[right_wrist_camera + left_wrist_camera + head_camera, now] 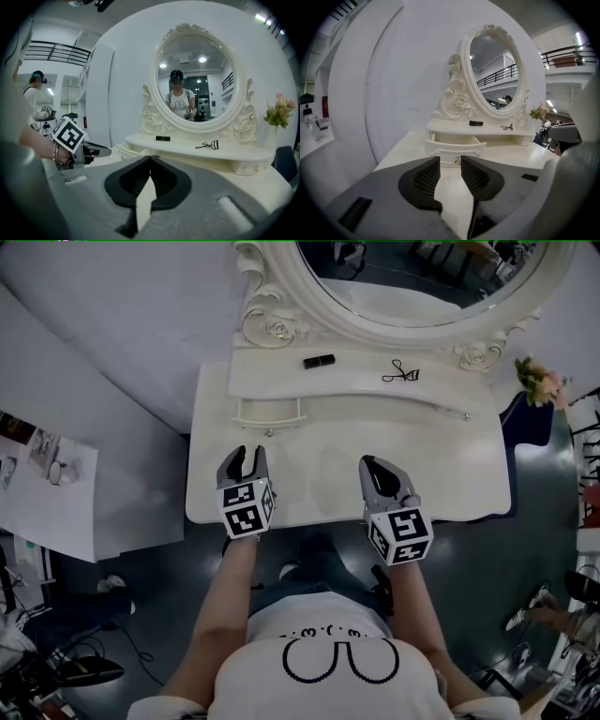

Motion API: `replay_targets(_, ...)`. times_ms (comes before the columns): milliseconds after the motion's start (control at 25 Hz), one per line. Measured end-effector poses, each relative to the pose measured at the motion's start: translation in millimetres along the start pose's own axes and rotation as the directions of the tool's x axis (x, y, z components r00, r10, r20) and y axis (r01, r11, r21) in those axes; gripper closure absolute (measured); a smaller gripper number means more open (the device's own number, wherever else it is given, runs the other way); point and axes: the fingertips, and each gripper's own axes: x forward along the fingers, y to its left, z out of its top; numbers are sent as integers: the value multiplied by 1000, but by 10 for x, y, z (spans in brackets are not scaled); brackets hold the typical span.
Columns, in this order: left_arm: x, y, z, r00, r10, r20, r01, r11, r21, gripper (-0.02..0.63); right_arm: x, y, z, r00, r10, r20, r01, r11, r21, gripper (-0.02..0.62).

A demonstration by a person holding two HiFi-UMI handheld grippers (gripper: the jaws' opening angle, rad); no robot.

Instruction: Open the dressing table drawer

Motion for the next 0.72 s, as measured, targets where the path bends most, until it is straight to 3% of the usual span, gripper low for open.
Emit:
replay_targets(360, -806, 99, 291, 986, -36, 165, 29, 999, 46, 469, -435, 443, 224, 996, 1, 87, 2, 999, -35, 595)
replay_targets(640, -1490, 132, 801, 941, -80, 329, 27, 986, 164, 480, -763, 736, 660, 981, -2, 195, 22, 994, -103, 597)
replay_targets(720, -1640, 133, 958, 925, -94, 367, 18, 978, 206, 524, -820, 784, 795, 973, -9, 229, 35, 993, -110, 597)
